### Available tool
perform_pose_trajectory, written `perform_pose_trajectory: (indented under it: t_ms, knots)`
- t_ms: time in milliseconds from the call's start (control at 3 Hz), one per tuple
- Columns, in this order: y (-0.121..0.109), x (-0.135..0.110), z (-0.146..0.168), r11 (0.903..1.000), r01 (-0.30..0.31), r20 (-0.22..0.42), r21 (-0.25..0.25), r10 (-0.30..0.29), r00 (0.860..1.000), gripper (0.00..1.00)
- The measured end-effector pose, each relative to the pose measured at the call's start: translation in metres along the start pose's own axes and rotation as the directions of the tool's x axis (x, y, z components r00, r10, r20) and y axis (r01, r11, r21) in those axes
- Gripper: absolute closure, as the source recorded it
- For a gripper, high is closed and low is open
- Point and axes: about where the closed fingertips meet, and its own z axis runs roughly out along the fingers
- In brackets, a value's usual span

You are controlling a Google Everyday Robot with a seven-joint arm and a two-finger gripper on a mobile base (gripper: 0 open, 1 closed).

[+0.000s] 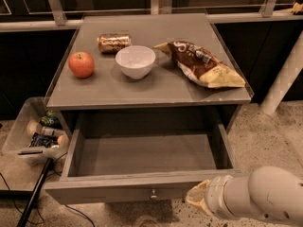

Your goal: Close top drawer

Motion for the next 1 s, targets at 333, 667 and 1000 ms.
perform_pose_trajectory:
  t_ms: [333,667,1000]
  knots:
    - [0.000,0.000,0.000,1.0000,0.000,0.000,0.000,0.000,1.000,0.36]
    - [-0.001,-0.010,0.001,0.9997,-0.008,0.019,-0.024,0.009,1.000,0.12]
    - [-0.004,-0.015,0.004,0.9996,-0.007,0.028,-0.026,0.007,1.000,0.00]
